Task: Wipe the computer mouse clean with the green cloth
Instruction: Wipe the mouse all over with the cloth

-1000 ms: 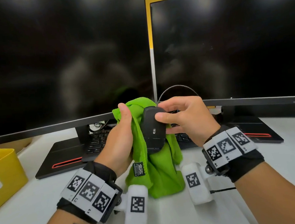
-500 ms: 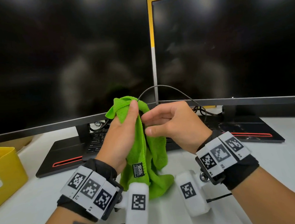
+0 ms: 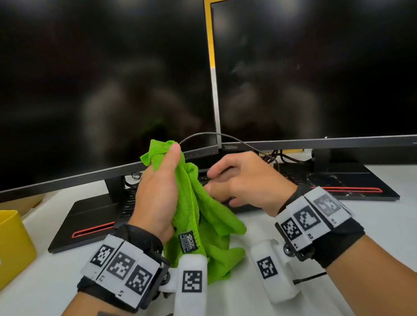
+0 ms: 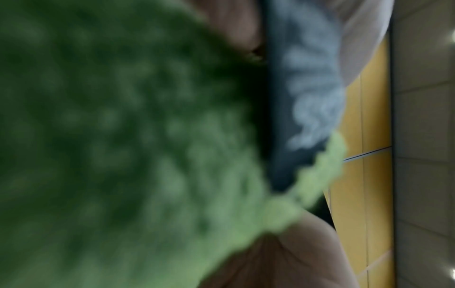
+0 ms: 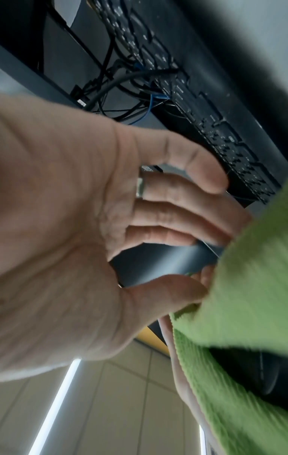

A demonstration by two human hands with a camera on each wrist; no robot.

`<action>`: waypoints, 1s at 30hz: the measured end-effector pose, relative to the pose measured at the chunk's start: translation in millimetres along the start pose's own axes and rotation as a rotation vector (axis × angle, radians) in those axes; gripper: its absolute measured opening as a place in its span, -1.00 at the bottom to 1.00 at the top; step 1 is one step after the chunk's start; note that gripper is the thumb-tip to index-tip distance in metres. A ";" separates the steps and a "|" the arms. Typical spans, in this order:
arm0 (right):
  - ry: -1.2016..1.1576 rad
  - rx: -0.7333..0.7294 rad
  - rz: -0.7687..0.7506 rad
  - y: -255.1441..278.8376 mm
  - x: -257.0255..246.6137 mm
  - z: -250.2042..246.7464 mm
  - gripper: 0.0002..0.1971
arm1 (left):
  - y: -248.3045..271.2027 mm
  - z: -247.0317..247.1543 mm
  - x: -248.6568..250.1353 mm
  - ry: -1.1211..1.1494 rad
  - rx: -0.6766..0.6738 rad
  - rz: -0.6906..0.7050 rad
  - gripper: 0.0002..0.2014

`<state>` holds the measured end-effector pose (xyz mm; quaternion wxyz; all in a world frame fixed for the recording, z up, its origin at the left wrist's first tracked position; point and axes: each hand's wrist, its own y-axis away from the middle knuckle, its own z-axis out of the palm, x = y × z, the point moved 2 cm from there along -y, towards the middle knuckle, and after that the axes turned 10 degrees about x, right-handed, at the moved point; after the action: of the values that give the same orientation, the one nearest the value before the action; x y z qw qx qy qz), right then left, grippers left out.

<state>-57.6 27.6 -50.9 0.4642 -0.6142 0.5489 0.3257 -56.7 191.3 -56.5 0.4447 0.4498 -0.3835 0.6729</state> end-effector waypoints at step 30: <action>-0.035 -0.104 -0.240 4.1 -3.1 3.0 -0.65 | -11.6 -6.8 -6.8 -0.042 0.322 0.232 -0.50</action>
<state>-61.8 31.6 -50.0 0.4767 -0.6930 0.4457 0.3064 -46.3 199.4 -63.6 0.2783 0.4819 -0.3296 0.7627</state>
